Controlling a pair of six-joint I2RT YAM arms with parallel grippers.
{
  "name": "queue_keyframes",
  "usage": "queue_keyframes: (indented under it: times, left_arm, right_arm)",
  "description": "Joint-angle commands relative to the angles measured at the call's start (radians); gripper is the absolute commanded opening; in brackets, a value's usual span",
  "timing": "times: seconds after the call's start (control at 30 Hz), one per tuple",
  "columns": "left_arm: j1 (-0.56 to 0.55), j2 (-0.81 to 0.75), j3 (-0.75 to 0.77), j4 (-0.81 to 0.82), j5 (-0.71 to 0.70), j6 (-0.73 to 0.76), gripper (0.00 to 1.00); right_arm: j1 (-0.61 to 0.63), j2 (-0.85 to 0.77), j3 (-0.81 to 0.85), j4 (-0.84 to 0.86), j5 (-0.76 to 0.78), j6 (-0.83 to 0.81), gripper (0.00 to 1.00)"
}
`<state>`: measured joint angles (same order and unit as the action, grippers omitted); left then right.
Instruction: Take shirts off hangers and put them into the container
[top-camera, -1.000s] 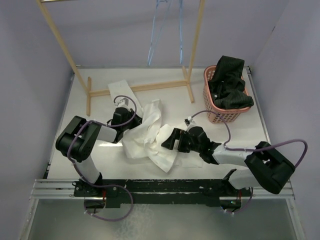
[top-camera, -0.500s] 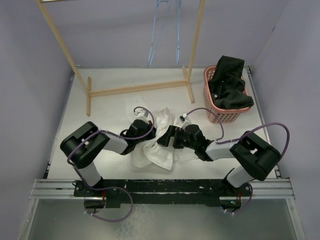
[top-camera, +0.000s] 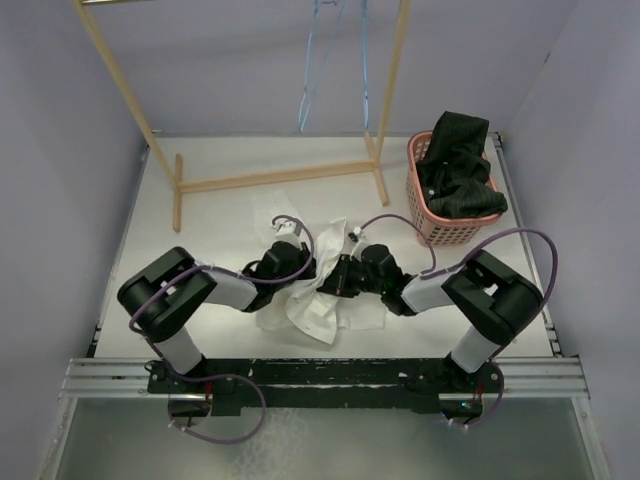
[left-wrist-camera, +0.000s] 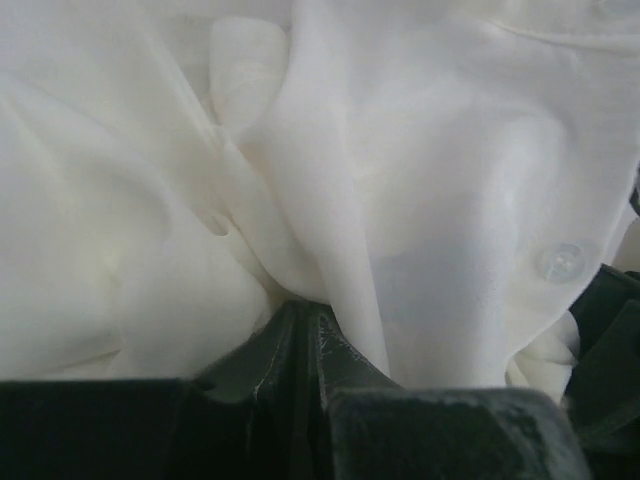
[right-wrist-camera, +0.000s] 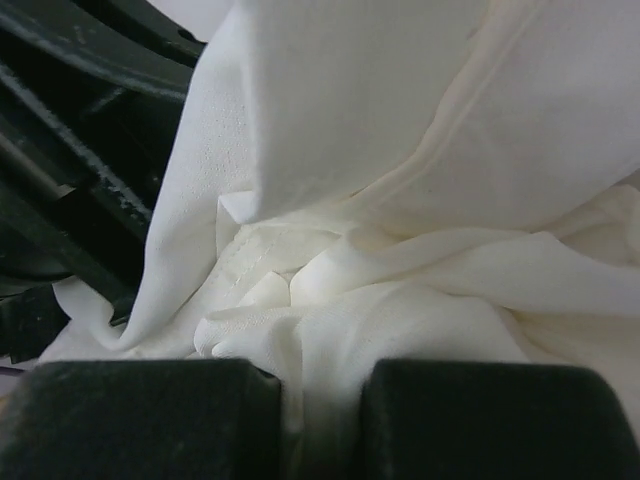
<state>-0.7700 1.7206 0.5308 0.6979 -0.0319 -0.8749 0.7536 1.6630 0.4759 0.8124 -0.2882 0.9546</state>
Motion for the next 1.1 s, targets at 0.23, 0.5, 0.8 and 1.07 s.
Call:
queue_keyframes:
  times: [0.23, 0.5, 0.8, 1.07]
  left_arm:
    - [-0.065, -0.513, 0.286, -0.604, -0.028, 0.383, 0.21]
    - [-0.066, -0.777, 0.504, -0.886, -0.14, 0.564, 0.27]
    - [-0.065, -0.917, 0.653, -1.122, -0.22, 0.699, 0.29]
    - [-0.066, -0.986, 0.676, -1.235, -0.304, 0.769, 0.29]
  right_arm:
    - [-0.112, -0.597, 0.21, -0.721, 0.359, -0.234, 0.0]
    - [-0.351, -0.691, 0.633, -1.136, 0.489, -0.423, 0.0]
    - [-0.581, -0.467, 1.134, -1.227, 0.49, -0.495, 0.0]
    - [-0.665, -0.064, 1.946, -1.405, 0.497, -0.546, 0.0]
